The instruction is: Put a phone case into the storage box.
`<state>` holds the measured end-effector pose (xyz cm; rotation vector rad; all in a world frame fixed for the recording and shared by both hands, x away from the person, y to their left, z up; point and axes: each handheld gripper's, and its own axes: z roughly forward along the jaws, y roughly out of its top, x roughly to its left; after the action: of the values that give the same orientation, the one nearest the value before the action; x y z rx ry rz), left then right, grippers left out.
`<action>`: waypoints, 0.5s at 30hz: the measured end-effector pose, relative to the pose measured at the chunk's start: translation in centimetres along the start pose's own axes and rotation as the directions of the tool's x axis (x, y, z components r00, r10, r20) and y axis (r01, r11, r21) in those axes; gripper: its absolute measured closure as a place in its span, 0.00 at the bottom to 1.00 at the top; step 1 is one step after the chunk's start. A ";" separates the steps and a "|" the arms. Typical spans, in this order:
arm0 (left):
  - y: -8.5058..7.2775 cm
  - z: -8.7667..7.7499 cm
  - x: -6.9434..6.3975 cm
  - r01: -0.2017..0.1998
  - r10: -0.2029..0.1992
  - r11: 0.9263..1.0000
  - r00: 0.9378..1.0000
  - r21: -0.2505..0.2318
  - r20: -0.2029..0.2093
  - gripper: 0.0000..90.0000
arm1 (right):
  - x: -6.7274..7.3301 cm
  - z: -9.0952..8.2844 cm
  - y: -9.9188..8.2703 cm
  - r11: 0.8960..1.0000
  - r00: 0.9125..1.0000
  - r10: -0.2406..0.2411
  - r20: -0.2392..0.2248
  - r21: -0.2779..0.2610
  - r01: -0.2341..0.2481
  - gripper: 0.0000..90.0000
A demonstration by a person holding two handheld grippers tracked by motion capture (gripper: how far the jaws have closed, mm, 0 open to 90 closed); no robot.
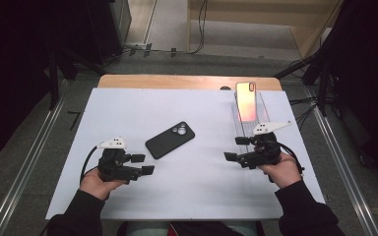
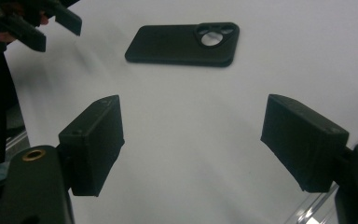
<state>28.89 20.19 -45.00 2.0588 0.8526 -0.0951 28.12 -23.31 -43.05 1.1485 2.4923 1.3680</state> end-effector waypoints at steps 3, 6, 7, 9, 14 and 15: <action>0.0 0.0 0.0 -0.001 0.001 1.000 1.000 -0.002 0.002 0.36 | 0.4 0.0 -0.6 1.000 1.000 -0.013 -0.010 0.019 0.014 0.22; 0.0 0.0 0.0 -0.001 0.001 1.000 1.000 -0.002 0.003 0.35 | 0.6 -0.2 -1.2 0.999 1.000 -0.021 -0.015 0.024 0.022 0.22; 0.0 0.0 0.0 -0.001 0.001 1.000 1.000 -0.002 0.002 0.35 | 0.7 -0.2 -1.4 0.999 1.000 -0.026 -0.016 0.025 0.027 0.22; 0.0 0.0 0.0 -0.001 0.001 1.000 1.000 -0.001 0.003 0.35 | 0.7 -0.3 -2.0 0.999 0.999 -0.035 -0.020 0.021 0.035 0.22; -0.1 0.0 0.0 -0.003 0.003 1.000 1.000 -0.003 0.004 0.35 | 0.6 -0.7 -3.6 0.999 0.999 -0.033 -0.019 0.037 0.034 0.22; -0.1 0.0 0.0 -0.003 0.003 1.000 1.000 -0.001 0.004 0.35 | 0.6 -0.8 -3.9 0.999 0.999 -0.029 -0.019 0.039 0.030 0.22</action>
<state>28.82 20.22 -45.00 2.0582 0.8467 -0.0973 25.17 -24.74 -45.37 1.1070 2.5495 1.3342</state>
